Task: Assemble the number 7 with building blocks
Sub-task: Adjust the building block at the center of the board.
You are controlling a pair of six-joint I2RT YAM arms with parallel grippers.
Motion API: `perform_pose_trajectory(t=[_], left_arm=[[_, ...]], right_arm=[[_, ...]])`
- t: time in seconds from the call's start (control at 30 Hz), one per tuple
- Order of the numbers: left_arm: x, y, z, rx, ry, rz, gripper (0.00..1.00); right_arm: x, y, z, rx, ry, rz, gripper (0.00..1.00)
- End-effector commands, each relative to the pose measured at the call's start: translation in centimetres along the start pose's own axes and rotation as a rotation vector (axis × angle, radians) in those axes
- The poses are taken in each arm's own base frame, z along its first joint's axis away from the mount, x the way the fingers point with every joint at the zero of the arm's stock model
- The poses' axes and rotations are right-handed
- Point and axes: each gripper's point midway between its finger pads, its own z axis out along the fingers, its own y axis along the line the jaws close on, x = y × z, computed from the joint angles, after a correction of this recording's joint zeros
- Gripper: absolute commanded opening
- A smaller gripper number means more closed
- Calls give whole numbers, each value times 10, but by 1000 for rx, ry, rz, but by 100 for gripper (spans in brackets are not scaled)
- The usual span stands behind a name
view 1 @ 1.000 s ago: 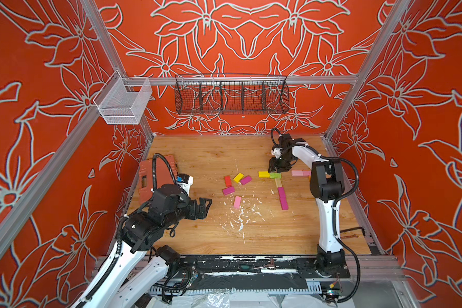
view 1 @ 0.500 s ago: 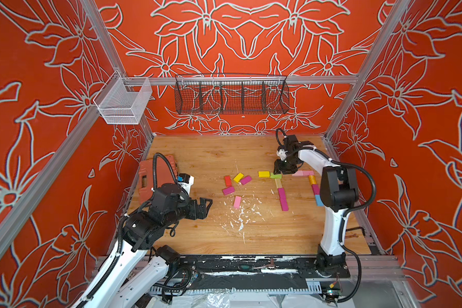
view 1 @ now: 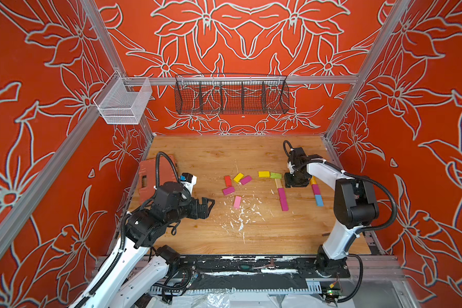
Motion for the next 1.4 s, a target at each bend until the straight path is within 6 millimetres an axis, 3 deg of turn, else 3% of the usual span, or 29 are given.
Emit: perform_pose_trajectory(t=[0.0,0.43,0.83,0.97,1.07,1.37], left_arm=[[2,1,4,5,8,-1,97],[2,6,4,-21,-1,-15,97],[2,9,7,-35,10,-17,97],[3,7,10,-29,23,-20,97],[3,6,12,-26,35,-19,97],[5,3,12,-2,39,-15,97]], right_arm=[[-11,-7,-6,26,-49,22,57],[-65,-3,11,33,-54,-6,56],[-79,6,19,-3,-56,-23,56],[-77,2,11,13,-68,-4,55],[-60,0,-3,14,-78,37,55],[47,2,-29,118,-8,107,55]])
